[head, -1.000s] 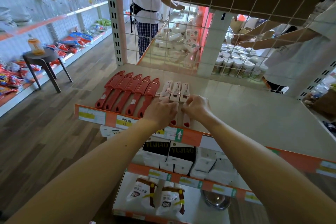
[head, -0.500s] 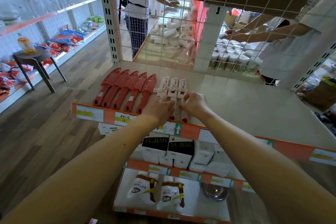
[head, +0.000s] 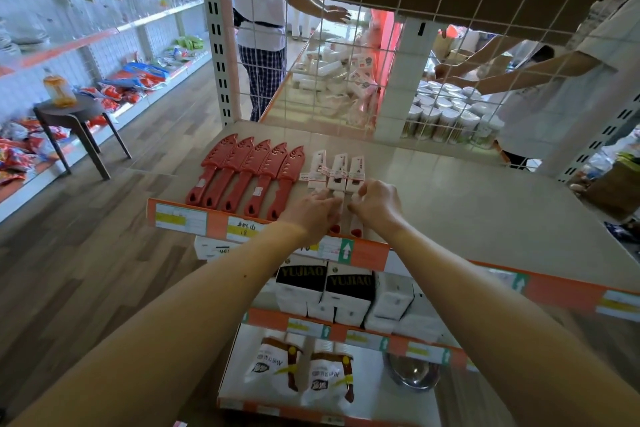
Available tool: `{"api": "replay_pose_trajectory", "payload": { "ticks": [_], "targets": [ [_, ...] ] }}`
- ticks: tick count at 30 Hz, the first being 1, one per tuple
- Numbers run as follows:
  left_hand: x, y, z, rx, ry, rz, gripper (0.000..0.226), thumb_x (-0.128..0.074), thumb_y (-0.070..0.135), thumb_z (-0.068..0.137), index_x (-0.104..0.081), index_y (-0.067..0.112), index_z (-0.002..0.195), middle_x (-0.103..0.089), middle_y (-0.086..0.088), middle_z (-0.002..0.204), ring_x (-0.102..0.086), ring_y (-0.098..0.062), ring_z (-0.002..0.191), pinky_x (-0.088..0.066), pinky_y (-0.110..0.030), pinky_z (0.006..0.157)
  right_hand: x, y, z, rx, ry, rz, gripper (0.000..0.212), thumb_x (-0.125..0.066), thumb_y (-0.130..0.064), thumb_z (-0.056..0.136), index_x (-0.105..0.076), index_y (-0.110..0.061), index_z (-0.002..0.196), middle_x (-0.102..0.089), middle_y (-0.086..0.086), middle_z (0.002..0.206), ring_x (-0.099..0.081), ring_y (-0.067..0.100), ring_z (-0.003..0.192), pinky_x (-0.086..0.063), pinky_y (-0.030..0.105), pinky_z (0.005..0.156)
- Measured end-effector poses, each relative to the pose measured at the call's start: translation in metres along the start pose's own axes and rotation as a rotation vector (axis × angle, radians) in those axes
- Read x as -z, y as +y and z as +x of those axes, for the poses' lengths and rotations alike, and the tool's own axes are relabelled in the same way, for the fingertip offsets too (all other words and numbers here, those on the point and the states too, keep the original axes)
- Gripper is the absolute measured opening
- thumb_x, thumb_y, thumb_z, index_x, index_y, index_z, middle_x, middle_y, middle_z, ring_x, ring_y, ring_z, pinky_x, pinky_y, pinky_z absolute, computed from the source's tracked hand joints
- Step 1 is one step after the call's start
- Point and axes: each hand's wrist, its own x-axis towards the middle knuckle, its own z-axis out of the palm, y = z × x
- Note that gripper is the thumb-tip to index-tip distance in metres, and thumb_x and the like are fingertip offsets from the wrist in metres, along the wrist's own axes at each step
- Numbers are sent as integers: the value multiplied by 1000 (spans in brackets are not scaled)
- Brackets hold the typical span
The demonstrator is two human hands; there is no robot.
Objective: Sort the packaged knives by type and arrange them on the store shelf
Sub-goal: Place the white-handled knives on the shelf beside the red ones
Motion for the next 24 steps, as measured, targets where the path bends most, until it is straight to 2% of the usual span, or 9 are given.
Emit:
{"api": "replay_pose_trajectory", "payload": {
  "ticks": [2, 6, 10, 14, 24],
  "targets": [
    [-1, -2, 2, -9, -7, -16, 42, -30, 24, 102, -37, 15, 143, -26, -8, 154, -27, -24, 141, -27, -33, 110, 0, 0, -1, 9, 8, -6, 20, -57, -12, 87, -65, -4, 104, -65, 16, 108, -59, 26, 89, -46, 28, 74],
    [0, -3, 2, -6, -28, 2, 45, -26, 25, 103, -27, 19, 147, -12, -7, 159, -14, -23, 146, -18, -34, 115, 2, -1, -3, 12, 7, -7, 23, -57, -13, 87, -65, -4, 107, -65, 16, 109, -61, 29, 98, -49, 31, 80],
    [-1, -12, 2, -19, -48, -25, 46, -26, 25, 103, -23, 22, 149, -10, -2, 159, -10, -19, 147, -12, -34, 118, 3, -1, -3, 4, -16, -13, 24, -59, -16, 87, -64, -5, 107, -65, 16, 110, -61, 29, 99, -51, 33, 83],
    [-2, -17, 2, -29, -39, -32, 46, -30, 21, 102, -27, 16, 148, -17, -3, 158, -14, -18, 147, -17, -37, 120, 6, -2, -3, -2, -49, -18, 22, -59, -16, 87, -64, -4, 105, -64, 16, 110, -61, 29, 99, -52, 35, 86],
    [0, -11, 0, 5, -53, -35, 48, -31, 16, 101, -26, 11, 148, -16, -3, 158, -18, -21, 145, -17, -34, 117, 9, -4, -7, 1, -71, 16, 24, -58, -16, 90, -62, -4, 110, -62, 16, 117, -61, 28, 103, -52, 37, 90]
  ]
}}
